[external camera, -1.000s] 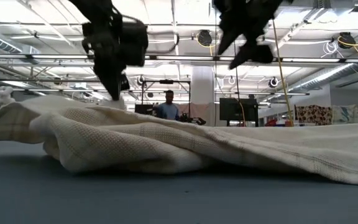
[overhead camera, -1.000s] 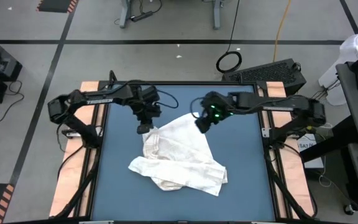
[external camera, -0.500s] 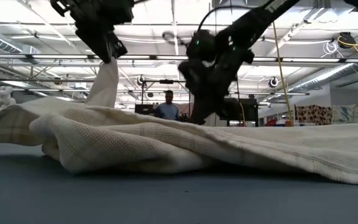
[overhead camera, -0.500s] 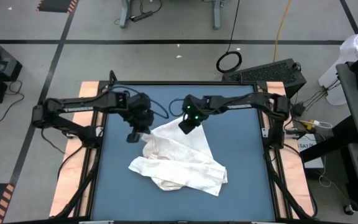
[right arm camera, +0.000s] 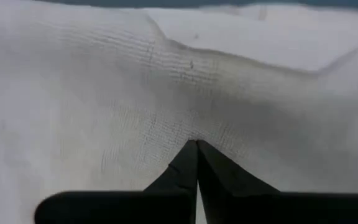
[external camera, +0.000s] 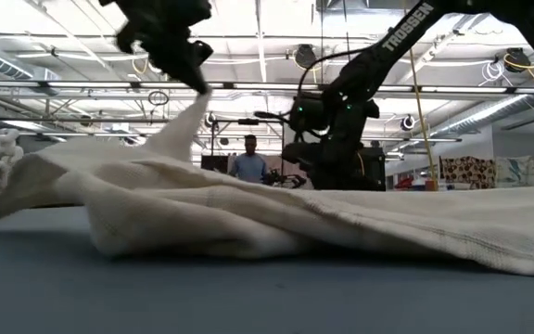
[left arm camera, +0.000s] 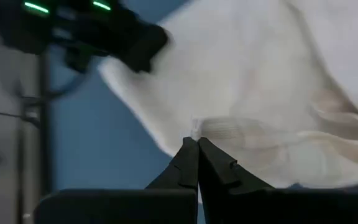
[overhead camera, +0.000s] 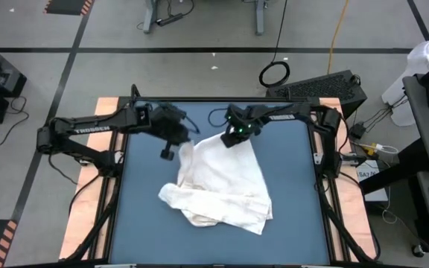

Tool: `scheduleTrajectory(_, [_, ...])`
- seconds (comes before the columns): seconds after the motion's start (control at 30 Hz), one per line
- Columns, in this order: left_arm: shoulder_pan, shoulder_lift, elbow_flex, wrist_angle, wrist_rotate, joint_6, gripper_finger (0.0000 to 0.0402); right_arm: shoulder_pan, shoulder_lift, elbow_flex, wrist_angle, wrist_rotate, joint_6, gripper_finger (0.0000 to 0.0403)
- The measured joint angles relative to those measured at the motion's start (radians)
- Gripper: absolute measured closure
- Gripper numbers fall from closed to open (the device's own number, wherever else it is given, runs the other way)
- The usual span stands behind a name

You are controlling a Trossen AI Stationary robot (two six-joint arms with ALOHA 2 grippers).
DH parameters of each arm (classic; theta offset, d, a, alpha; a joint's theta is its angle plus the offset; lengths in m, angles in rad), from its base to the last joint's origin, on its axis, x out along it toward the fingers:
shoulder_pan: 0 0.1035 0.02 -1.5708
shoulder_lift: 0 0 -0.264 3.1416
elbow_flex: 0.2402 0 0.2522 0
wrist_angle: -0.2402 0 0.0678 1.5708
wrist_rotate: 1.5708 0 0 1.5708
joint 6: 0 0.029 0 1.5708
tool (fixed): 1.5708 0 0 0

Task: Roll towel
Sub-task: Fold the white towel

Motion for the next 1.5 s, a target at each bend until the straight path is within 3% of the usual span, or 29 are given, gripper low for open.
scheduleTrajectory(0.27, [0.124, 0.000, 0.000, 0.276, -0.005, 0.004, 0.0393, -0.117, -0.057, -0.005, -0.128, 0.058, -0.027, 0.0402])
scheduleTrajectory(0.5, [0.172, 0.003, 0.000, 0.239, 0.037, 0.059, 0.0362, -0.161, -0.164, -0.004, -0.159, 0.094, -0.019, 0.0402])
scheduleTrajectory(0.73, [0.257, 0.060, -0.002, 0.228, -0.067, 0.045, 0.0324, -0.143, -0.192, -0.004, -0.150, 0.084, -0.008, 0.0403])
scheduleTrajectory(0.83, [0.297, 0.084, -0.002, 0.228, -0.115, -0.048, 0.0297, -0.127, -0.192, -0.004, -0.160, 0.043, -0.034, 0.0403])
scheduleTrajectory(0.93, [0.316, 0.093, -0.002, 0.213, -0.159, -0.260, 0.0274, -0.109, -0.194, -0.004, -0.187, -0.012, -0.041, 0.0403])
scheduleTrajectory(1.17, [0.317, 0.093, -0.002, -0.001, -0.106, -0.729, 0.0253, -0.052, -0.269, -0.004, -0.309, -0.055, -0.088, 0.0403])
scheduleTrajectory(1.33, [0.294, 0.105, -0.002, -0.126, -0.072, -0.840, 0.0253, -0.018, -0.360, -0.004, -0.388, -0.042, -0.091, 0.0403])
scheduleTrajectory(1.5, [0.271, 0.105, -0.056, -0.098, -0.021, -0.838, 0.0253, 0.035, -0.448, -0.012, -0.413, 0.077, -0.085, 0.0403])
